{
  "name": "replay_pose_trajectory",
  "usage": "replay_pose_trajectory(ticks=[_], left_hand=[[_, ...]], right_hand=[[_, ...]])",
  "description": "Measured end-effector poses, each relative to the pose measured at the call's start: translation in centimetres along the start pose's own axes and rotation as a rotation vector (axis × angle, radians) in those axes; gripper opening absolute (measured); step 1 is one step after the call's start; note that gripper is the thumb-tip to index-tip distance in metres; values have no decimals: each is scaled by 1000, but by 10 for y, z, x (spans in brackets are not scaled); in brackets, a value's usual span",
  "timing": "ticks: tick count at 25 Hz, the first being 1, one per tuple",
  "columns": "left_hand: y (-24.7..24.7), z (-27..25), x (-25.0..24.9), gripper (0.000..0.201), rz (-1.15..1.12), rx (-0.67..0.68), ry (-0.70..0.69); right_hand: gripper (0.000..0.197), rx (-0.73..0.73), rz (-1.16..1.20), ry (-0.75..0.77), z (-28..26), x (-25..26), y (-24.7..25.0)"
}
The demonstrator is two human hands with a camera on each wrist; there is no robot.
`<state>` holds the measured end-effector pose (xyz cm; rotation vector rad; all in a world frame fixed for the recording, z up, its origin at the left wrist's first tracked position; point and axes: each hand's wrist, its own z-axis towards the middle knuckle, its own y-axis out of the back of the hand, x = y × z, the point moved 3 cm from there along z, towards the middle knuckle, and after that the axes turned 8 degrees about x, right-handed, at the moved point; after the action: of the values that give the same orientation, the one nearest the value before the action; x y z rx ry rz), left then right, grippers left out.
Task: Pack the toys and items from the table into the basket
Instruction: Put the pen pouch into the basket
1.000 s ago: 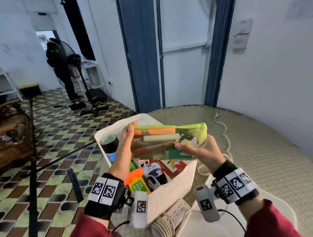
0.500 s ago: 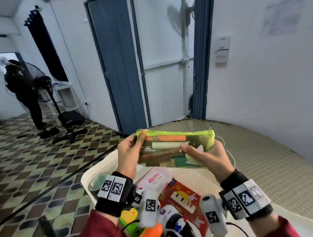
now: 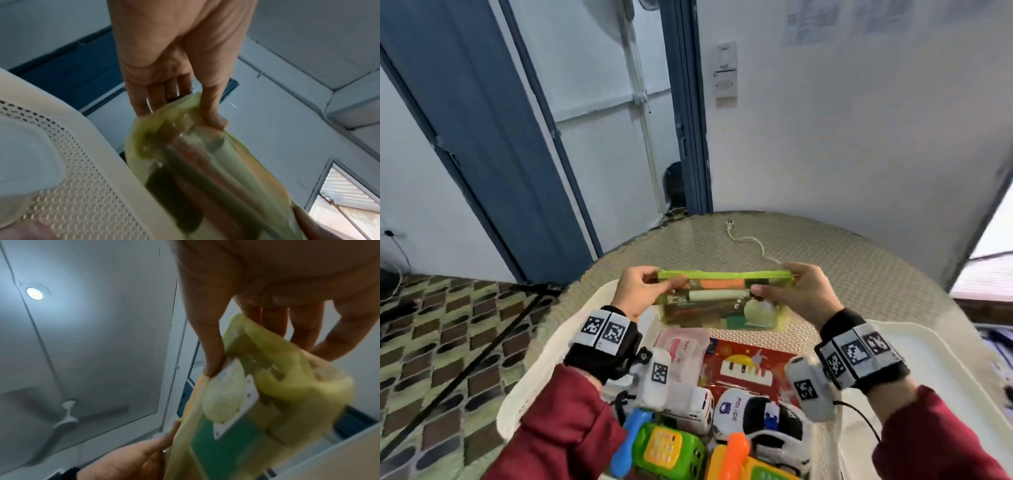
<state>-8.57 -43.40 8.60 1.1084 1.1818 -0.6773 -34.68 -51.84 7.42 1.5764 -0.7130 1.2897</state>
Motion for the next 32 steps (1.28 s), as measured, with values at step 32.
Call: replay_pose_trajectory(ticks=[32], left_hand=[[-85,-9,-51,9,368,429,-192]], right_hand=[[12,33,-283,-207,-34,39,63]])
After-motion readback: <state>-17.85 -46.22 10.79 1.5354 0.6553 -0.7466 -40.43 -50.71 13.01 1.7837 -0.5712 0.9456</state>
